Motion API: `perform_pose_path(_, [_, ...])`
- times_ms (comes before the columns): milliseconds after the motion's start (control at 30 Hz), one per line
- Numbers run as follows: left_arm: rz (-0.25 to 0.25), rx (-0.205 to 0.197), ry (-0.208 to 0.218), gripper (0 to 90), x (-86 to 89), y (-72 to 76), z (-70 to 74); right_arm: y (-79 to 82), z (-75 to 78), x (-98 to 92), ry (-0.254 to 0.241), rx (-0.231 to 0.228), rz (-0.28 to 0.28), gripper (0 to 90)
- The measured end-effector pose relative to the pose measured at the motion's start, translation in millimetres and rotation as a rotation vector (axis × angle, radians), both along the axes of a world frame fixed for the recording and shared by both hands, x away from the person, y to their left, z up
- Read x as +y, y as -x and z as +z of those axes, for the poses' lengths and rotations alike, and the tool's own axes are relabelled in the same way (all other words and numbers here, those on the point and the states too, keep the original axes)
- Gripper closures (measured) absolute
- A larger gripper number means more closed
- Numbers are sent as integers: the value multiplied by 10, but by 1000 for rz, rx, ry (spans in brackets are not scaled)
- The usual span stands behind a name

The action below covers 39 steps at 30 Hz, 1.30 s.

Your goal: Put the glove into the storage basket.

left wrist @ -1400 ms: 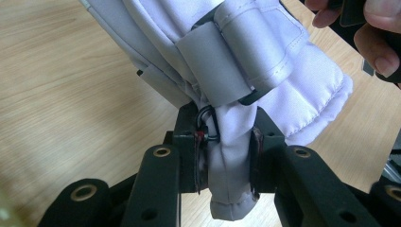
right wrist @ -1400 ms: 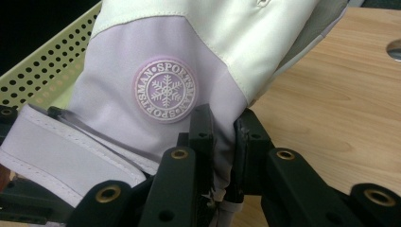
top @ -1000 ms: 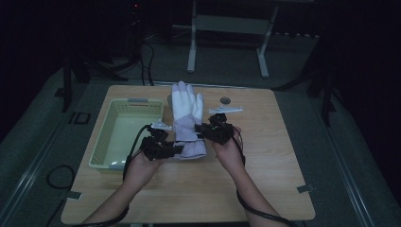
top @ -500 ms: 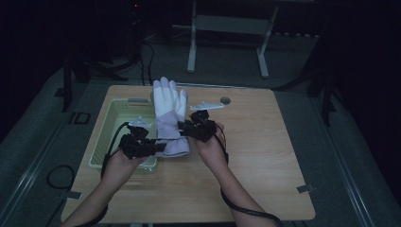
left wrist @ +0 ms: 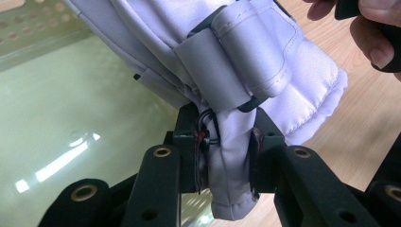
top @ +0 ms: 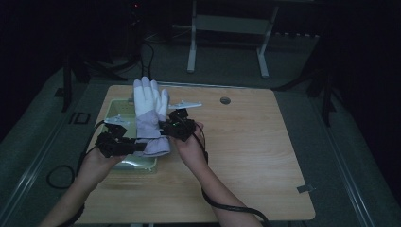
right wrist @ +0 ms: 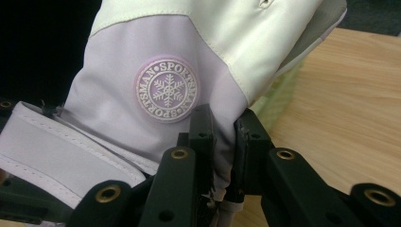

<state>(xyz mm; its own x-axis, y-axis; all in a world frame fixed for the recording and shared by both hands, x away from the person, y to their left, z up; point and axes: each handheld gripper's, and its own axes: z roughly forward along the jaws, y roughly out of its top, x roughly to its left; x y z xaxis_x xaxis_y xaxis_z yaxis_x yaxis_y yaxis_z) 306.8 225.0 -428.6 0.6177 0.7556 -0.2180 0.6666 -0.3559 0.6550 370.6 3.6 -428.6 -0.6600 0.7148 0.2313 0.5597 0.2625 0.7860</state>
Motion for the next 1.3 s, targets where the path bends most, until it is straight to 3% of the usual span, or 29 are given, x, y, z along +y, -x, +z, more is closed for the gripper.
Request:
perform_pose_path(433, [25, 53, -31, 706, 501, 51, -87, 23, -151, 558, 3, 38, 39, 795])
perform_pose_path(600, [14, 103, -52, 706, 574, -59, -245, -36, -302, 682, 31, 67, 31, 795])
perform_pose_path(700, [18, 142, -25, 708, 597, -118, -383, -80, -428, 689, 36, 111, 20, 795])
perform_pose_path(967, [17, 229, -28, 706, 603, -256, -692, -145, -679, 800, 171, 144, 5, 793])
perform_pose_path(1033, [28, 266, -13, 706, 631, -282, -752, -161, -713, 845, 207, 167, 5, 791])
perform_pose_path(1133, [50, 303, 7, 706, 675, -311, -784, -172, -705, 885, 228, 164, 13, 786])
perform_pose_path(1300, [54, 341, -35, 692, 652, -379, -825, -205, -709, 941, 281, 168, 37, 706])
